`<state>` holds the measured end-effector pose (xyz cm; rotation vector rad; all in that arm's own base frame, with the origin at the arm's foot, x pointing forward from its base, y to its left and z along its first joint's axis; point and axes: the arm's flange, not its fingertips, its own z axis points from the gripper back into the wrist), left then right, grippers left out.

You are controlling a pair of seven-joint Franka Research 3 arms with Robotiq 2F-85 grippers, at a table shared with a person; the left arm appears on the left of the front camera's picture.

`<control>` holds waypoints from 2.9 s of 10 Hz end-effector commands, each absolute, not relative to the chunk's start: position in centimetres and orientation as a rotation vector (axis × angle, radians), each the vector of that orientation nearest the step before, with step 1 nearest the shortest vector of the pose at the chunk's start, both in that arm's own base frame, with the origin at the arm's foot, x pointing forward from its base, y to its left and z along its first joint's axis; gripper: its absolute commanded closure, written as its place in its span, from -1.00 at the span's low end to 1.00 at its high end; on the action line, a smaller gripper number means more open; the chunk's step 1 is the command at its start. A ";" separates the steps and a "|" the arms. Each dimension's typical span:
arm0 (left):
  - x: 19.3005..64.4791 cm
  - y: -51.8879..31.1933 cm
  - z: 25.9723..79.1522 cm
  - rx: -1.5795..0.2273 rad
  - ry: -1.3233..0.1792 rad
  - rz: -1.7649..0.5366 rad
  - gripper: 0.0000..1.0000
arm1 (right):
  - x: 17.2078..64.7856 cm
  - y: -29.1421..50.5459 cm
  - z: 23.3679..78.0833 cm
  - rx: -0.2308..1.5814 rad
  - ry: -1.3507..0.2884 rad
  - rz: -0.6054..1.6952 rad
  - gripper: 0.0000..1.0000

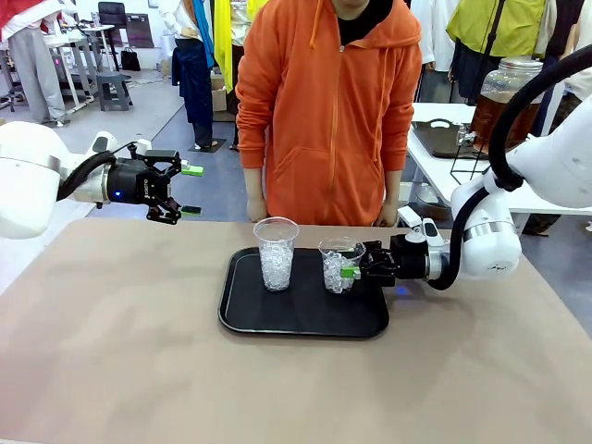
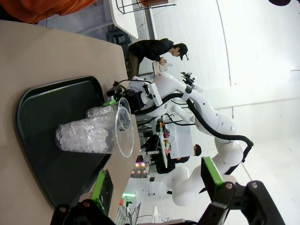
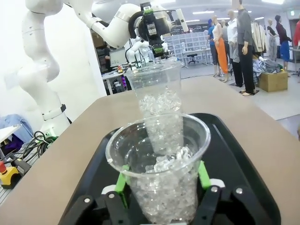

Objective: Pour the drink into the iced cup.
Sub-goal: Pick up the iced cup indicated by the human and present it to them, then open the gripper to release the iced cup you were holding.

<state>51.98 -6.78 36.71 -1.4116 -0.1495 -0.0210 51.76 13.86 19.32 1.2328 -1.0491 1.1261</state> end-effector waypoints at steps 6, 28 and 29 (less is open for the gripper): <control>51.8 -6.7 36.9 -1.411 -0.154 -0.024 -1.00 | 58.3 12.7 31.5 1.211 -1.157 1.083 -0.35; 51.8 -6.7 36.9 -1.411 -0.154 -0.024 -1.00 | 60.0 12.5 34.1 1.162 -1.192 1.126 -0.35; 51.8 -6.7 36.9 -1.411 -0.154 -0.024 -1.00 | 60.0 12.5 34.1 1.162 -1.192 1.126 -0.35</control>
